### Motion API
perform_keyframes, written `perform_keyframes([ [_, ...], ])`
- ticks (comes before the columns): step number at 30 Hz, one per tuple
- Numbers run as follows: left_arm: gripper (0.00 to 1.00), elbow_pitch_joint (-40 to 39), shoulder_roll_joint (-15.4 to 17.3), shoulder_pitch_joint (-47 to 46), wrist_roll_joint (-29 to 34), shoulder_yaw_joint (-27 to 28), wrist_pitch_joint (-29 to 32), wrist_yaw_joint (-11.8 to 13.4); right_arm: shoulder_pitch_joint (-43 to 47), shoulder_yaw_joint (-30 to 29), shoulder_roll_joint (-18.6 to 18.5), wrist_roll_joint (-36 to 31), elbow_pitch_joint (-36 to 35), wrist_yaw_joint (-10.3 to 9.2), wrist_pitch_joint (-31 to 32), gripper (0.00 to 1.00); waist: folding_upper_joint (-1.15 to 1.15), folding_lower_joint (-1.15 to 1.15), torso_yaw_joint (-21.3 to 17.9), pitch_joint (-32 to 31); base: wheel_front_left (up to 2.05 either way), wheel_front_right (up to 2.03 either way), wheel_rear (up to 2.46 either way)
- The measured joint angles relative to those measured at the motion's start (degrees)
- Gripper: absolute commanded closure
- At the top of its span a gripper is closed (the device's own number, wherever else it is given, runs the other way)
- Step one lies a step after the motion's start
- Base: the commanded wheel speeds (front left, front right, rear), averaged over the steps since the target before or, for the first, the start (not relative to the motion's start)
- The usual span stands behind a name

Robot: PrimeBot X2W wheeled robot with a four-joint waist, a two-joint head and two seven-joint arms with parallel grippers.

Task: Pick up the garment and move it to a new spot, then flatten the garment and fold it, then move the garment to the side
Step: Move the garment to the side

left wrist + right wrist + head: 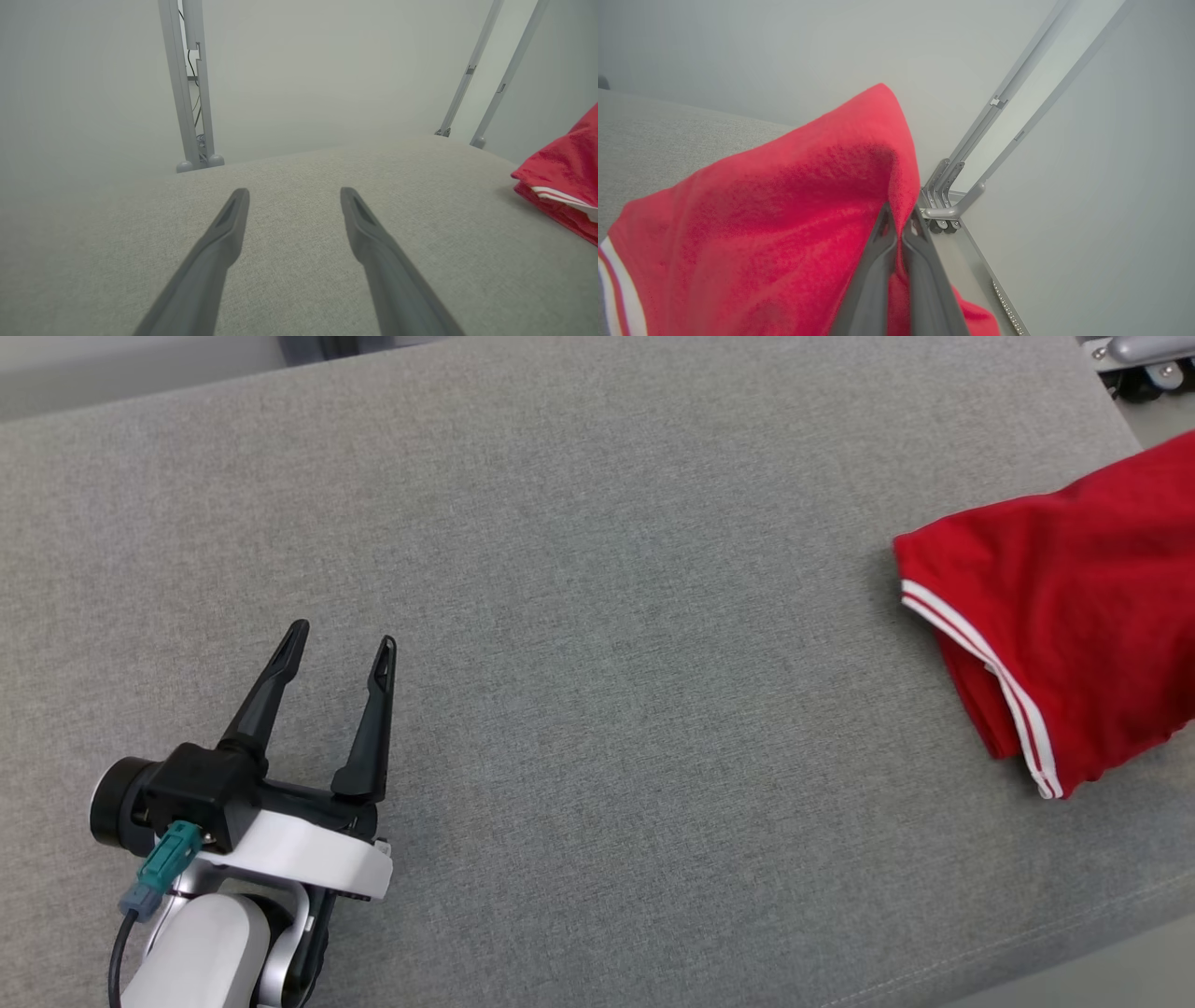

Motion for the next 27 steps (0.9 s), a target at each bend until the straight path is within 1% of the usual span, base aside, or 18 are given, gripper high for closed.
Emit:
perform_keyframes([
  [2,0.00,0.0,0.1,-0.1,0.1,-0.1,0.0,-0.1,-0.7,-1.6,-0.2,-0.8,2.0,0.00,-0.3,1.00,0.00,0.00,0.2,0.5,0.00,0.00,0.00],
  [3,0.00,0.1,0.1,-0.1,0.1,-0.1,-0.1,-0.1,-0.9,-2.3,-0.1,-1.3,2.7,0.00,-0.9,0.87,0.00,0.00,0.3,0.7,0.00,0.00,0.00],
  [4,0.00,0.1,0.2,-0.2,0.1,0.0,-0.2,-0.1,-1.2,-2.9,0.3,-1.7,3.2,0.00,-1.0,0.60,0.00,0.00,0.4,0.9,0.00,0.00,0.00],
  [5,0.00,0.1,0.3,-0.2,0.1,0.0,-0.2,-0.1,-1.5,-3.6,0.6,-2.5,3.8,0.00,-1.4,0.12,0.00,0.00,0.4,1.1,0.00,0.00,0.00],
  [6,0.00,0.1,0.4,-0.2,0.1,0.0,-0.2,-0.1,-1.7,-4.9,1.6,-3.8,4.4,0.00,-2.5,0.00,0.00,0.00,0.3,1.4,0.00,0.00,0.00],
  [12,0.00,0.5,0.7,-0.5,0.0,-0.2,-0.2,-0.1,-2.5,-7.2,4.0,-5.9,5.2,0.00,-4.9,0.00,0.00,0.00,-0.3,1.2,0.00,0.00,0.00],
  [15,0.00,0.8,0.7,-0.5,-0.1,-0.2,-0.5,-0.1,-2.2,-7.3,6.1,-5.8,3.4,0.00,-5.8,0.00,0.00,0.00,-0.2,0.1,0.00,0.00,0.00],
  [22,0.00,1.5,0.0,0.0,-0.5,0.0,-1.7,0.5,2.3,-3.8,11.7,-2.7,-6.5,0.00,-6.3,0.00,0.00,0.00,1.0,-3.7,0.00,0.00,0.00],
  [27,0.00,1.8,-0.8,0.6,-1.0,0.0,-2.3,0.9,6.7,-0.7,15.4,-1.0,-14.3,-0.01,-4.6,0.00,0.00,0.00,3.4,-6.5,0.00,0.00,0.00],
])
